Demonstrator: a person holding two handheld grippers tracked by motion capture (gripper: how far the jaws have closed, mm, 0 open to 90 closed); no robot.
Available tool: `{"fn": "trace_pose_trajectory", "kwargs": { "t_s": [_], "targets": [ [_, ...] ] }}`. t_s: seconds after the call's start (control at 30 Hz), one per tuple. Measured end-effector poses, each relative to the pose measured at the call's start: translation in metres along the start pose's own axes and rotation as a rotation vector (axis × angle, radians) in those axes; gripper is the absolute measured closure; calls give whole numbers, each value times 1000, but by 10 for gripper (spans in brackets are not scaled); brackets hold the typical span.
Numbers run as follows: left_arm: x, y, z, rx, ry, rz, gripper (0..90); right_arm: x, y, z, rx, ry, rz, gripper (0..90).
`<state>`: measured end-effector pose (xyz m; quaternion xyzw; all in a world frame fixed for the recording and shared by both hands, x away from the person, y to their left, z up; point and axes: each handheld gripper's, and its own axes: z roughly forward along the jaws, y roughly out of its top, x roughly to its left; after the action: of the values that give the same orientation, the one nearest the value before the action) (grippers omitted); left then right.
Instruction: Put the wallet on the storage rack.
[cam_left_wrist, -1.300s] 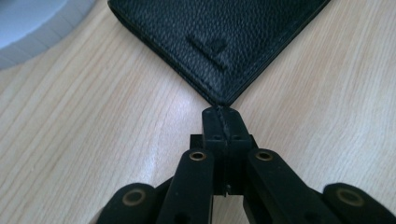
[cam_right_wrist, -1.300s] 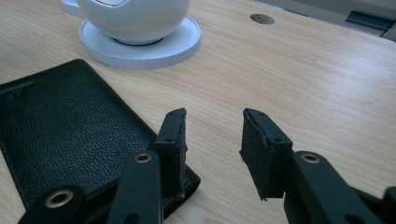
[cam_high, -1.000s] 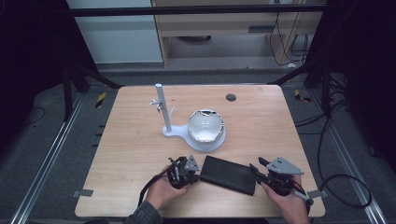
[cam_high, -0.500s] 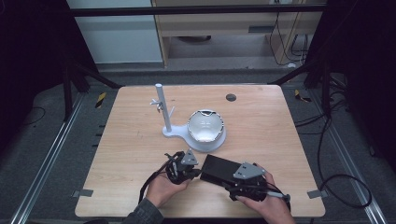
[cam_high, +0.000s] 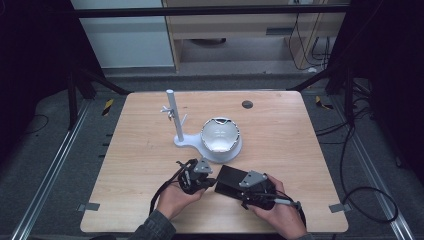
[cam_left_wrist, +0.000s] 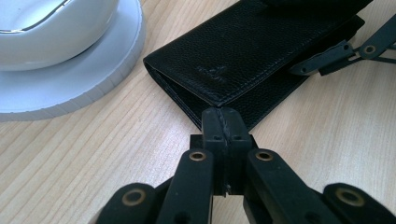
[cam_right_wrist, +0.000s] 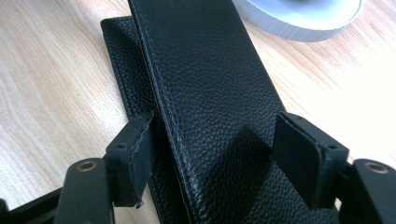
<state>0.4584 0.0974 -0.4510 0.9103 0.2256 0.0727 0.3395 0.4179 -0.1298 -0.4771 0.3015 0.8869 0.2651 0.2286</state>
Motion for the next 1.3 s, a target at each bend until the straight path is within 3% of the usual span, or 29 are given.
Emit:
{"fn": "trace_pose_trajectory", "kwargs": {
  "t_s": [0.33, 0.73, 0.9, 1.03, 1.13, 1.3],
  "targets": [
    [4, 6, 2, -21, -8, -18, 900, 0, 4, 1, 34, -54, -25, 449],
    [2, 23, -1, -41, -24, -3, 900, -2, 3, -5, 4, -104, -43, 612],
    [1, 28, -3, -57, -8, -9, 890, -3, 3, -6, 0, -135, -76, 710],
    [1, 21, -9, -65, 26, -28, 761, -6, 4, -8, -4, -148, -105, 771],
    [2, 12, -11, -64, 55, -50, 502, -8, 4, -9, -9, -143, -121, 801],
    [8, -4, -9, -46, 16, -58, 211, -11, 4, -10, -22, -144, -143, 832]
  ]
}}
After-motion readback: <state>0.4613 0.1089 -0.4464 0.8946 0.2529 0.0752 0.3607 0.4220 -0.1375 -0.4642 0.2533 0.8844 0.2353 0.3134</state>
